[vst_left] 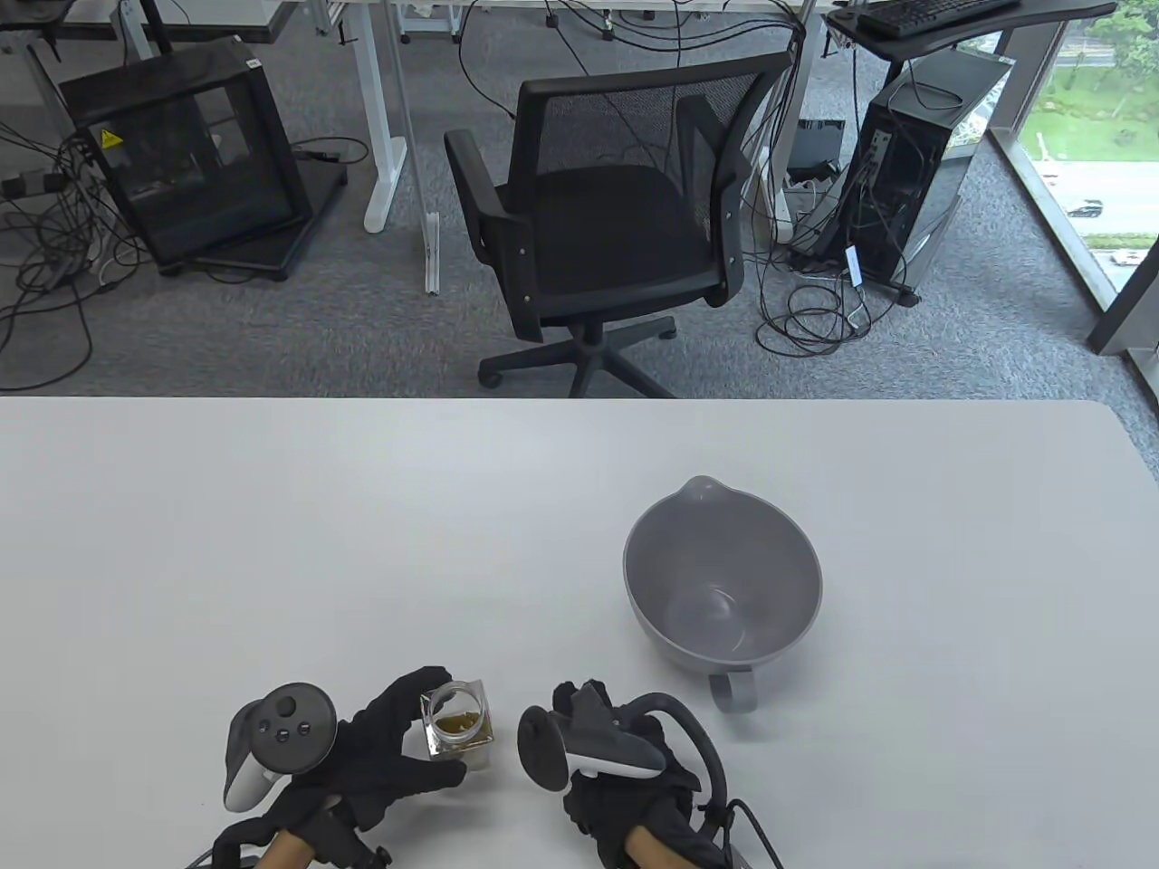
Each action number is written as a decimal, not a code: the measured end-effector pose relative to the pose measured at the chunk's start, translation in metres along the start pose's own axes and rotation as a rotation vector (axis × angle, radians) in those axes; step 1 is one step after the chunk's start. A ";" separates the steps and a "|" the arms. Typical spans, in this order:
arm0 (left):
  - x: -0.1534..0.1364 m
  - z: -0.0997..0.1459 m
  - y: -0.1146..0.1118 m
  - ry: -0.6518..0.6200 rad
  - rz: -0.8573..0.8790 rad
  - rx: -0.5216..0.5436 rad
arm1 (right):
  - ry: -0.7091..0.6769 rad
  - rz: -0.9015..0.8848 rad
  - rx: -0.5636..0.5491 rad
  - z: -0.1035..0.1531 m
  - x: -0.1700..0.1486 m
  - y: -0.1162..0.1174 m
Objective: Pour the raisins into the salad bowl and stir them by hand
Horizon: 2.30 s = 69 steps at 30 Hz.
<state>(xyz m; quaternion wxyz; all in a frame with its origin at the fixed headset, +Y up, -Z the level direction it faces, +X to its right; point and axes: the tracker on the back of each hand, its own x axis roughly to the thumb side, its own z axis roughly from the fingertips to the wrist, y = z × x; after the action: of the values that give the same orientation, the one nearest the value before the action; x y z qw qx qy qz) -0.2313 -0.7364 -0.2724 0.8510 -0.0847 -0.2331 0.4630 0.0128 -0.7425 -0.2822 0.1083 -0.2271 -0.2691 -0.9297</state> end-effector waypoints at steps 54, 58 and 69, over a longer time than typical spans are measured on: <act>0.036 0.003 0.071 -0.196 0.012 0.071 | -0.107 -1.294 -0.382 -0.025 -0.101 -0.001; 0.046 -0.024 0.080 -0.181 0.014 0.108 | -0.109 -1.296 -0.387 -0.025 -0.101 -0.001; 0.087 -0.077 0.081 -0.021 -0.419 0.104 | -0.109 -1.296 -0.391 -0.025 -0.101 -0.001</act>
<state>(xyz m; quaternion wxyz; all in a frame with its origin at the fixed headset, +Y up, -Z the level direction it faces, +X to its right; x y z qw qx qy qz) -0.2147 -0.6136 -0.3414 0.9293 0.0144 -0.2305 0.2881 0.0914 -0.7476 -0.3497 -0.5276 -0.0820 -0.1831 -0.8255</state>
